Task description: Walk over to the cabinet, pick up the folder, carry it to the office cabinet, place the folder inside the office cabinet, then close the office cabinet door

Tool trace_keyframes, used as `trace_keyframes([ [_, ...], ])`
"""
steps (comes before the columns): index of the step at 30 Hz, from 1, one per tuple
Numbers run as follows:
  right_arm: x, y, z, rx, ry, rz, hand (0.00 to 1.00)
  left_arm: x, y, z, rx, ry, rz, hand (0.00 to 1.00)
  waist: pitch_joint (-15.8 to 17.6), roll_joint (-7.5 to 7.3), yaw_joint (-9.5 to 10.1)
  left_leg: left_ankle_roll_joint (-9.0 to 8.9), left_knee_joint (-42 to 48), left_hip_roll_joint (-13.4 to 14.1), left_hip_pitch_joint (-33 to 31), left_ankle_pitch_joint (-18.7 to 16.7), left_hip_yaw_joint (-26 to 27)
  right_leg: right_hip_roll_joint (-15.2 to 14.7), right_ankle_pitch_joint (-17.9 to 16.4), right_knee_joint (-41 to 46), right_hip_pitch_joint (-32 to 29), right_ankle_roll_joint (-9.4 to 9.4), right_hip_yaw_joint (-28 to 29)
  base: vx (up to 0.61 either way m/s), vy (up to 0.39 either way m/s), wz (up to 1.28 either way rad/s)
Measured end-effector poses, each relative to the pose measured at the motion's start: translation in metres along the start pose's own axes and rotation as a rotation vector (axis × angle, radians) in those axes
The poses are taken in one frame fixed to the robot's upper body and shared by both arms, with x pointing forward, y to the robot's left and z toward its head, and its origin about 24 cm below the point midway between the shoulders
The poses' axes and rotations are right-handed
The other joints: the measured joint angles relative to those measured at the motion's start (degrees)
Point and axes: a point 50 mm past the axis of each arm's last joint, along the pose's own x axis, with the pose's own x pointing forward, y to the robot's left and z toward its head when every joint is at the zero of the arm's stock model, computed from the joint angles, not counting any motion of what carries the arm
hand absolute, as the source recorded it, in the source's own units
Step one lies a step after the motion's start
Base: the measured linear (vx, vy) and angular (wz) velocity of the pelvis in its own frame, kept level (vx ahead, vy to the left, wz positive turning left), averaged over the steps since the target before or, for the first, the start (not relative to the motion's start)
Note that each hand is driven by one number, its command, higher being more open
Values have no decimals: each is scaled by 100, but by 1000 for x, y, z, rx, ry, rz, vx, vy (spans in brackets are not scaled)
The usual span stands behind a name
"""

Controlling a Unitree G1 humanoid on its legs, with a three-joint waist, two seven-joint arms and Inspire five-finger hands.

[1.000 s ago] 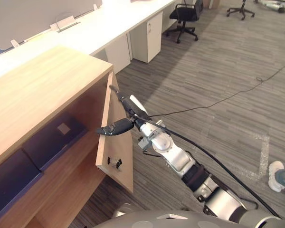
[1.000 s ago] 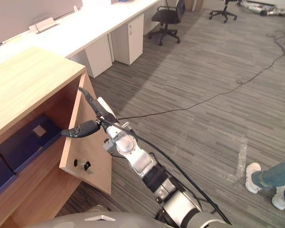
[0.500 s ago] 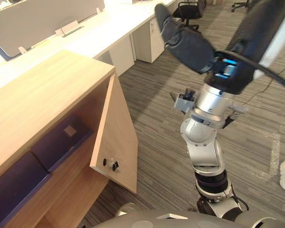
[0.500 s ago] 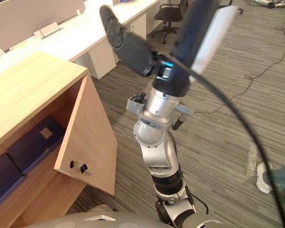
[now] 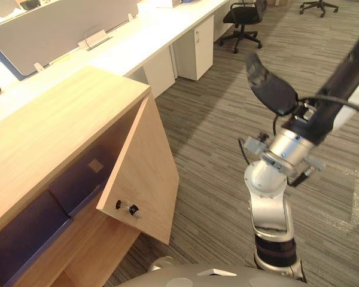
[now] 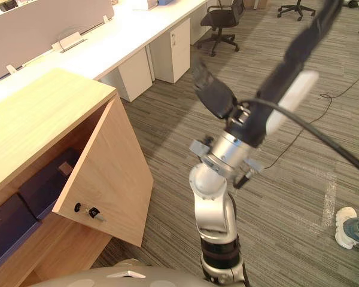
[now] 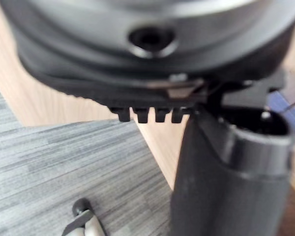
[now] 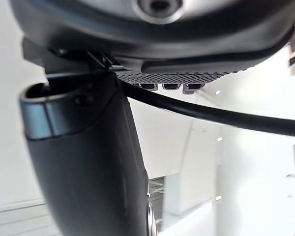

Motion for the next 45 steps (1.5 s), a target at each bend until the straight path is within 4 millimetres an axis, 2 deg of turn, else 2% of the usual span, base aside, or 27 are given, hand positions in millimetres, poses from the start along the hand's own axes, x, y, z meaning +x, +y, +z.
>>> trace_keyframes([
  [2,-7,-8,-12,-64,55,-7,100,0,0,0,-1,0,6,100,1,-2,-13,1,-1,-1,6,-1,0,0,-1,0,2,0,2,0,0,0],
  [7,-40,-38,-63,-326,260,45,100,0,1,0,-2,1,12,100,31,-28,-209,18,-4,0,24,-12,28,-1,-15,-2,22,-4,8,-6,0,-1],
  [9,-62,-50,-95,-437,401,104,100,0,1,0,0,-1,10,100,60,-61,-293,63,2,-1,42,-44,71,0,-32,-3,40,20,22,-37,1,-5],
  [10,-69,-53,-103,-465,443,118,100,0,0,0,2,-2,9,100,60,-61,-298,58,-2,-1,47,-46,70,-4,-32,-2,42,19,15,-32,5,-2],
  [12,-101,-79,-139,-569,653,143,100,0,-1,1,9,-5,3,100,76,-72,-327,55,-1,-4,54,-46,56,-13,-28,-1,62,20,-1,-10,2,3],
  [13,-111,-87,-148,-589,717,146,100,0,-1,0,12,-5,1,100,86,-62,-330,37,-2,-1,64,-51,53,-10,-29,-1,76,23,-2,-1,1,5],
  [14,-142,-109,-173,-628,907,146,100,-1,-3,-1,22,-2,-7,100,96,-51,-334,20,2,8,77,-60,44,-4,-32,-1,95,22,-11,2,0,5],
  [15,-155,-119,-182,-635,1002,134,100,-1,-4,-1,28,-2,-12,100,97,-41,-338,16,2,10,79,-62,34,-5,-37,0,103,27,-21,16,2,10],
  [16,-183,-138,-196,-653,1183,100,100,-1,-6,0,39,-4,-25,100,112,-7,-372,9,4,11,94,-64,-2,-8,-49,1,141,40,-53,14,2,12],
  [17,-198,-149,-200,-666,1273,74,100,0,-8,3,39,-11,-32,100,111,7,-408,5,2,12,100,-63,-21,-10,-55,1,156,46,-76,30,4,14],
  [20,-270,-192,-201,-587,1725,-119,100,2,-14,12,28,-22,-49,100,149,97,-476,-17,0,8,222,-71,-61,-23,-81,2,281,72,-115,38,11,3],
  [23,-276,-197,-205,-496,1800,-134,100,5,-25,32,-22,-57,-72,100,246,90,-563,-16,32,-18,284,-69,-131,-85,-85,2,413,97,-188,-16,20,17],
  [24,-278,-194,-206,-456,1811,-114,100,6,-31,43,-33,-88,-91,100,253,65,-584,-15,90,-59,282,-70,-213,-111,-91,2,483,101,-281,-35,21,30],
  [28,-279,-188,-212,-402,1839,-102,100,6,-45,67,-59,-154,-135,100,274,29,-608,-17,271,-129,176,-71,-470,-219,-151,34,703,98,-670,-27,17,53],
  [29,-279,-187,-214,-402,1851,-104,100,7,-48,74,-100,-164,-140,100,312,14,-637,104,369,-23,46,-202,-195,-286,-160,35,793,92,-916,-72,18,96],
  [30,-277,-184,-216,-399,1851,-98,100,8,-48,79,-141,-165,-127,100,402,23,-726,236,535,386,-77,-176,858,-307,-166,34,931,83,-1119,-88,21,99],
  [31,-276,-182,-217,-395,1847,-95,100,8,-46,79,-158,-162,-118,100,434,34,-780,254,623,595,-104,-164,1333,-321,-201,34,1001,125,-1216,-98,38,75],
  [32,-274,-179,-218,-385,1842,-92,100,9,-42,75,-182,-144,-94,100,435,36,-811,199,661,846,-70,-101,1993,-359,-213,34,1056,152,-1271,-39,61,25],
  [33,-272,-174,-220,-365,1839,-86,100,9,-36,67,-186,-123,-66,100,433,28,-765,-24,565,827,11,-6,2132,-369,-191,34,1034,185,-1174,-6,122,3],
  [35,-273,-167,-220,-334,1845,-72,100,9,-31,60,-180,-105,-42,100,426,-31,-768,-151,495,736,16,34,2163,-453,-161,33,986,223,-1120,39,145,-8],
  [36,-275,-157,-219,-299,1852,-57,100,9,-29,57,-175,-94,-36,100,420,-102,-761,-207,451,657,-3,68,2180,-530,-138,33,940,238,-1100,56,135,0],
  [38,-277,-153,-218,-280,1861,-47,100,9,-29,57,-172,-89,-37,100,400,-158,-765,-255,416,602,-1,98,2180,-572,-100,34,925,282,-1096,79,99,1],
  [42,-283,-140,-215,-245,1885,-26,100,9,-33,56,-149,-88,-64,100,349,-311,-767,-261,290,557,96,100,2192,-591,-104,35,931,279,-1058,100,52,-1],
  [45,-283,-137,-215,-239,1885,-10,100,8,-37,55,-134,-84,-87,100,319,-326,-775,-260,248,511,121,100,2177,-630,-103,35,935,278,-1058,58,42,1],
])
